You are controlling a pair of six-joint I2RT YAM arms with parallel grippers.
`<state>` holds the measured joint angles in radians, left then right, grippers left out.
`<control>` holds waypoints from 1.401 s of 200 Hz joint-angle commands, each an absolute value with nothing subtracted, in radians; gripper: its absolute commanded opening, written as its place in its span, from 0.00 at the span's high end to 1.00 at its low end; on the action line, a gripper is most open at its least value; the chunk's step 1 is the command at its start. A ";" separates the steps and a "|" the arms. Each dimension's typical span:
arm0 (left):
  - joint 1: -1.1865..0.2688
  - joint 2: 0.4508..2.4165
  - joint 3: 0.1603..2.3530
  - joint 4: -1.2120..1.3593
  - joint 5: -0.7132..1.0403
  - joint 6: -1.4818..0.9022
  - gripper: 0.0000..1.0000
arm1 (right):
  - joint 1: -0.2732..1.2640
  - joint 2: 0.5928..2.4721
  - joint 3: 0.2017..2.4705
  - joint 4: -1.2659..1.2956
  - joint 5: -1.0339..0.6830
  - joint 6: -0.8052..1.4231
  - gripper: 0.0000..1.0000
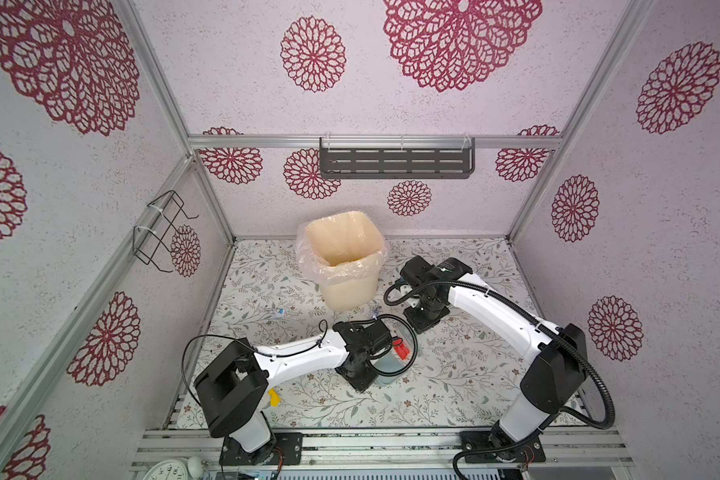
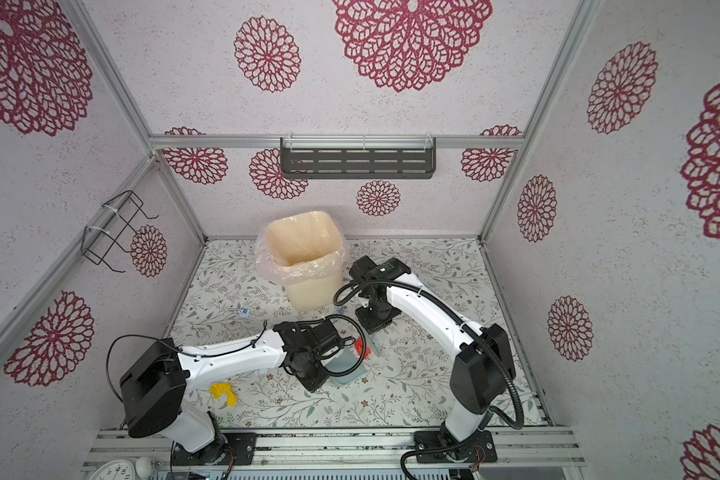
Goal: Sweep away the paper scraps from the table
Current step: 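Push the second red scrap into the dustpan with the right gripper fingers, then lift the dustpan toward the bin with the left while the right withdraws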
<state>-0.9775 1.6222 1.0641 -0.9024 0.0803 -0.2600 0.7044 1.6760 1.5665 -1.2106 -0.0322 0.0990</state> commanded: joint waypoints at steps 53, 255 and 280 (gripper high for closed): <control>-0.960 1.621 1.053 -0.860 0.091 -0.252 1.00 | 0.819 1.628 1.670 -1.298 -0.225 0.197 1.00; -1.026 1.330 1.071 -0.953 -0.063 -0.369 1.00 | 0.496 1.402 1.506 -1.220 -0.151 0.185 1.00; -1.048 1.302 1.136 -1.012 -0.086 -0.387 1.00 | 0.473 1.391 1.479 -1.191 -0.179 0.184 1.00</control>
<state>-1.0275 1.3407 1.0695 -0.9447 -0.0475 -0.3599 0.4938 1.4338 1.4883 -1.2339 -0.1337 0.1776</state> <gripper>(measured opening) 0.223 0.075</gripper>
